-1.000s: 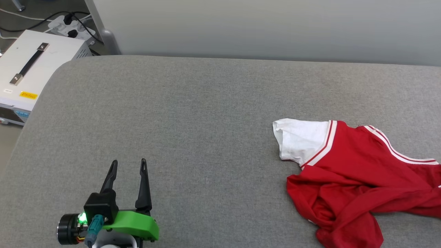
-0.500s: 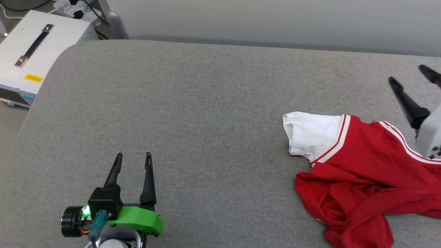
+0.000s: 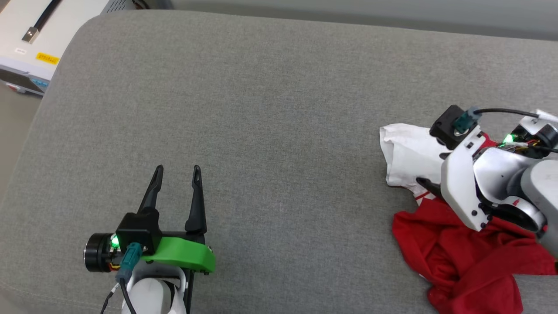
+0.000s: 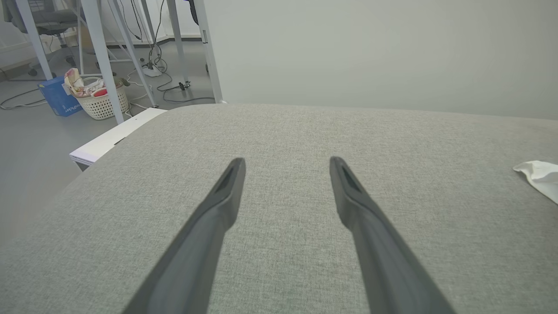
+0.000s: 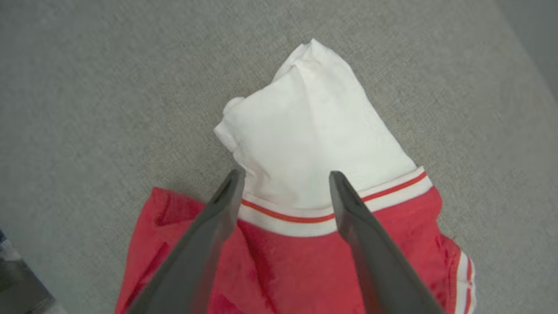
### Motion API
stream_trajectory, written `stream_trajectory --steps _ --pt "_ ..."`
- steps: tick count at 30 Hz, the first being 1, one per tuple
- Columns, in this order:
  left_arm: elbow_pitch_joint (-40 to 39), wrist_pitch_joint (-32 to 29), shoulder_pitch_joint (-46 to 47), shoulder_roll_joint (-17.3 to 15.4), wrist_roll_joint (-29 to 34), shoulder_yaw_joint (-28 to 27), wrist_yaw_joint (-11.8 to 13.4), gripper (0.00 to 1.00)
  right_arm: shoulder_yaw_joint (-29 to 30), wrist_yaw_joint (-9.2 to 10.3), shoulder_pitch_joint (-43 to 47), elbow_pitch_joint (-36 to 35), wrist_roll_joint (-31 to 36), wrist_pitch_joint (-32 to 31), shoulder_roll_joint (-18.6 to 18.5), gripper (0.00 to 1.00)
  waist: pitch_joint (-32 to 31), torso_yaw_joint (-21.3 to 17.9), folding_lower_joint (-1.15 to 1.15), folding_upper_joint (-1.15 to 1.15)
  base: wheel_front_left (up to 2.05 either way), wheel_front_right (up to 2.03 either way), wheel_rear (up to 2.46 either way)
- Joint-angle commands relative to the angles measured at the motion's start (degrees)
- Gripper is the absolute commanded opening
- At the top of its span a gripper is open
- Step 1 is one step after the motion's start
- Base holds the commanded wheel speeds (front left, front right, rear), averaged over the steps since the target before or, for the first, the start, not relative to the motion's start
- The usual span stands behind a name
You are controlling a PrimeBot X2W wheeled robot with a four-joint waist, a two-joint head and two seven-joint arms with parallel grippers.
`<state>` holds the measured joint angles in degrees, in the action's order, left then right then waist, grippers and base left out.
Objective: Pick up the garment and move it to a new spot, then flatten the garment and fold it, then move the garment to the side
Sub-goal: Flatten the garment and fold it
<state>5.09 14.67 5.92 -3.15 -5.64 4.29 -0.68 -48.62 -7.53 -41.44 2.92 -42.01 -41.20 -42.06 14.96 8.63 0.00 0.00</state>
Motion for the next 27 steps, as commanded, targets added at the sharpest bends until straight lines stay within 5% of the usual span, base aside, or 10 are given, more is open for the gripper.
stream_trajectory --steps 1,10,11,12,17,27 --pt "-0.02 0.33 1.13 0.26 -0.49 0.31 0.43 1.0 -2.01 0.04 -1.58 2.13 -0.25 -0.06 0.53 1.0 2.02 1.29 0.0 0.0 0.0 0.0 0.0" --pt "0.56 0.33 2.06 0.26 -1.13 1.29 1.02 1.0 -13.75 0.04 -2.06 17.27 -2.9 4.03 2.56 1.0 2.86 2.61 0.0 0.0 0.0 0.0 0.0" --pt "0.62 0.33 1.95 0.26 -1.1 1.22 1.07 1.0 -14.35 0.04 -1.98 17.79 -3.56 4.79 2.84 0.89 2.7 2.51 0.0 0.0 0.0 0.0 0.0" --pt "0.71 0.33 1.77 0.26 -1.03 1.06 1.16 1.0 -14.85 0.04 -2.11 18.17 -4.17 6.32 3.18 0.0 2.4 2.3 0.0 0.0 0.0 0.0 0.0" --pt "1.06 0.33 0.65 0.27 -0.37 0.13 1.07 1.0 -14.37 0.04 -3.71 18.67 -4.75 16.64 4.1 0.0 0.1 0.85 0.0 0.0 0.0 0.0 0.0" --pt "1.1 0.33 -2.95 0.26 1.0 -1.47 0.4 1.0 -0.97 0.04 0.94 14.75 -3.91 36.08 1.16 0.0 -6.28 -1.91 0.0 0.0 0.0 0.0 0.0"
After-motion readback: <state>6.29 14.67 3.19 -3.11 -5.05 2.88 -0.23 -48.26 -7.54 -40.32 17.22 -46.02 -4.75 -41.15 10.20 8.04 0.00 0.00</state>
